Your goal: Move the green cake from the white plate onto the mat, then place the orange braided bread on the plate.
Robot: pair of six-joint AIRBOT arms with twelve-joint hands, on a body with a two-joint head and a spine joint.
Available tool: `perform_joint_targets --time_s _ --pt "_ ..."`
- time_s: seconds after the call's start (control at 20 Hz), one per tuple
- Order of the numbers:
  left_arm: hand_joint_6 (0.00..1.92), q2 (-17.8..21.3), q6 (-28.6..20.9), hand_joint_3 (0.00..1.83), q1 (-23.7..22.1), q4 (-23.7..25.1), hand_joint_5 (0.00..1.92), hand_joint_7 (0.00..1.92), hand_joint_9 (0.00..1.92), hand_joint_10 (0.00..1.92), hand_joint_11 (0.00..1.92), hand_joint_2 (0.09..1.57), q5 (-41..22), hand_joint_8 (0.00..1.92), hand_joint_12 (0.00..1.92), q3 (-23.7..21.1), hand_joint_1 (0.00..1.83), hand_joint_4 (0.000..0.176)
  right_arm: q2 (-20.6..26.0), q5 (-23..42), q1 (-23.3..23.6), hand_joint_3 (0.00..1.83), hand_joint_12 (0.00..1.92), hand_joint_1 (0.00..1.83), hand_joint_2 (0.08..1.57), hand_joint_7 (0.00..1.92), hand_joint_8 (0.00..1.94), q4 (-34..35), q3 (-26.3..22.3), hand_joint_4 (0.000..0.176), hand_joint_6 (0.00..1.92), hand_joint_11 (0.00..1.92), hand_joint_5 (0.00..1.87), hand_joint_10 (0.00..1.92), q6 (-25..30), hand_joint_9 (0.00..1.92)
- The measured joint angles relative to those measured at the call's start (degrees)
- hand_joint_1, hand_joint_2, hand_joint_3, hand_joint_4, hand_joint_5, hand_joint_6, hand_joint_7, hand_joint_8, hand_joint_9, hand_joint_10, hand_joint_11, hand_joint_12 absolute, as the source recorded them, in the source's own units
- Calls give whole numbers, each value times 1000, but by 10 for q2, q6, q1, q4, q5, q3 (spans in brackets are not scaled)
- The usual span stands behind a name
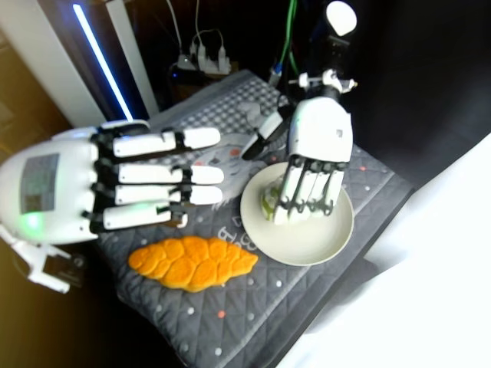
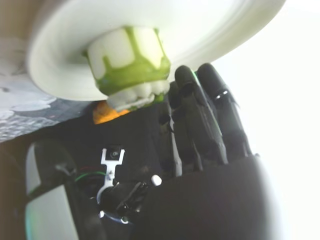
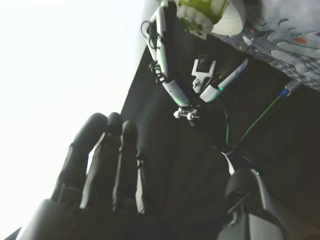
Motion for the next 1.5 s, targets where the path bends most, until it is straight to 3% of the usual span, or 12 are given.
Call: perform_joint_targets --time_s 0.35,0.45,0.6,0.65,0.7,0.75,0.85,1.05,1.1,1.2,1.4,1.5 --pt "11 -5 0 7 8 6 544 685 744 1 162 720 25 8 1225 11 740 145 2 0 0 22 1863 202 1148 382 13 -4 -5 72 4 0 68 22 0 396" --pt "16 -8 0 7 11 7 683 796 800 15 193 866 26 12 1264 12 853 116 2 0 0 10 1794 141 1186 429 6 -4 -5 25 3 0 106 23 0 437" --pt "26 -12 0 15 11 3 844 936 906 52 319 1033 26 25 1394 12 929 84 2 0 0 9 1811 99 1223 441 2 -4 -5 16 3 0 131 18 0 447" --pt "6 -12 0 0 12 0 883 999 932 167 389 1053 25 9 1452 12 927 88 2 0 0 2 1804 114 1211 441 1 -4 -6 4 7 0 147 15 0 445" --pt "843 -12 0 0 12 -1 853 1025 850 613 416 1122 26 825 1600 12 1157 0 2 0 0 0 1806 168 1151 430 0 -4 -6 0 4 0 114 15 0 447" --pt "1098 -12 -1 0 12 -4 789 969 728 1014 420 1166 26 1098 1702 12 1188 0 3 0 0 0 1763 146 1123 433 1 -4 -7 0 10 0 151 15 0 457" --pt "1011 -12 -2 0 14 -3 824 922 631 1625 501 1174 25 1332 1912 12 1225 0 3 0 0 9 1729 133 1163 490 14 -4 -7 0 8 0 189 25 0 503" --pt "1232 -12 -2 0 17 -13 765 899 582 1273 232 1194 23 1226 1798 18 1168 4 3 0 0 0 1756 239 1097 505 5 -4 -7 0 1 0 140 14 0 505" --pt "1223 -10 -2 0 17 -27 795 867 575 1245 216 1194 21 1234 1768 20 1158 40 3 0 0 0 1781 277 1058 496 1 -4 -7 21 0 0 121 10 0 502" --pt "1227 6 -2 0 11 -50 838 829 583 1090 316 1193 7 1209 1673 20 1156 55 4 0 0 0 1790 361 1000 449 0 -4 -8 44 0 0 100 1 0 462" --pt "846 64 -1 0 -9 -93 1043 880 632 1123 296 1128 -23 1204 1673 -14 1205 4 4 0 0 0 1863 431 981 418 0 -4 -8 68 1 0 85 2 0 460" --pt "843 91 -46 0 -10 -79 1024 946 713 1058 434 1116 -64 1126 1579 -32 1209 21 5 0 0 7 1918 401 1015 423 3 -5 -10 76 11 0 119 0 0 455"
